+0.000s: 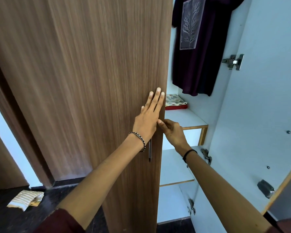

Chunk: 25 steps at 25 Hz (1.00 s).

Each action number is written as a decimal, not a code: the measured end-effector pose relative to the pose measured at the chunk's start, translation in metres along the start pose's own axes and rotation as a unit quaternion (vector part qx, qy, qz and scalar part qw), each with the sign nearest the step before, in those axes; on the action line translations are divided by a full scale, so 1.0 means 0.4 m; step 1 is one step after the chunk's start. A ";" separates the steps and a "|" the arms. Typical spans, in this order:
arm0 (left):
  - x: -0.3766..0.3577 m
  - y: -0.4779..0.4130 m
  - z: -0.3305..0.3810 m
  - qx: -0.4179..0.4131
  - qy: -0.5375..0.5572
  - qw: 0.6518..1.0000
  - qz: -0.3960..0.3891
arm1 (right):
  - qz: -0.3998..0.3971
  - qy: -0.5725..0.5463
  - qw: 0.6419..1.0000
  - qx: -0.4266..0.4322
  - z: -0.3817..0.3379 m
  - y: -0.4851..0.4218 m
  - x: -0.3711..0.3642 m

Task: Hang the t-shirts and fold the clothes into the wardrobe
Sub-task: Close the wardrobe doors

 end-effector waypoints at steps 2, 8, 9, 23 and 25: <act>-0.020 -0.012 -0.006 -0.003 -0.021 1.000 0.007 | -0.003 0.009 1.000 0.004 0.005 -0.022 -0.002; -0.067 -0.035 -0.007 0.011 -0.060 0.998 0.015 | -0.024 0.019 1.000 -0.004 0.024 -0.072 -0.012; -0.072 -0.039 -0.007 0.014 -0.061 0.998 0.014 | -0.030 0.021 0.999 -0.004 0.027 -0.079 -0.016; -0.116 -0.087 -0.022 0.026 -0.099 0.995 -0.014 | -0.059 0.035 0.998 -0.012 0.054 -0.152 -0.060; -0.118 -0.095 -0.023 0.028 -0.101 0.994 -0.022 | -0.063 0.036 0.997 -0.019 0.055 -0.161 -0.065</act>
Point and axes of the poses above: each hand's wrist, its own y-axis away from the middle knuckle, its own x-axis out of the back of the hand, z = x × y, the point moved 1 cm from there along -y, towards the middle knuckle, and after that the axes turned 13 degrees about z, right-handed, at the moved point
